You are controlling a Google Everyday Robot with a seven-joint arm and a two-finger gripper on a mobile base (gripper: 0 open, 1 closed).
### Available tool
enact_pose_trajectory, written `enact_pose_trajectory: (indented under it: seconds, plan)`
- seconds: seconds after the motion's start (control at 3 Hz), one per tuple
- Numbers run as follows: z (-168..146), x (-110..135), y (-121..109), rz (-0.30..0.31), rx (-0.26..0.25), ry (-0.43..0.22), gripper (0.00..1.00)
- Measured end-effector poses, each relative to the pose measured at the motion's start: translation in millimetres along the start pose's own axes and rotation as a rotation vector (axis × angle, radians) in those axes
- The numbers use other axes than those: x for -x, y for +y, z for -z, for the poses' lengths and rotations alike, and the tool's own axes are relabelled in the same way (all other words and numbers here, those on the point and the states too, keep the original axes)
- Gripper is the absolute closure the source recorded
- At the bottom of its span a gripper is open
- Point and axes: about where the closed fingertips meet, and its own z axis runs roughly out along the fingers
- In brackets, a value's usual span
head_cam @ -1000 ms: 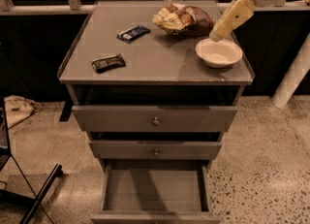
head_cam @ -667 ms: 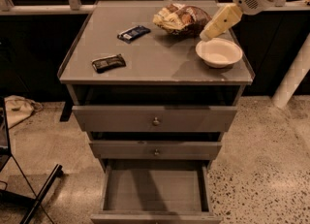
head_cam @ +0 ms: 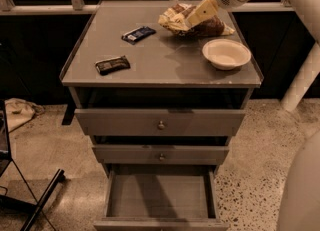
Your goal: Place brown chip bag into bottom drawer
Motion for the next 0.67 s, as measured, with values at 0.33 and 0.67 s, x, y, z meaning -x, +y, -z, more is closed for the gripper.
enact_pose_trajectory:
  seconds: [0.33,0.67]
  plan:
    - [-2.1,0.3,0.1,0.0,0.0,0.001,0.0]
    - [-7.2,-14.1,-2.2,-0.041,-0.032,0.017,0.0]
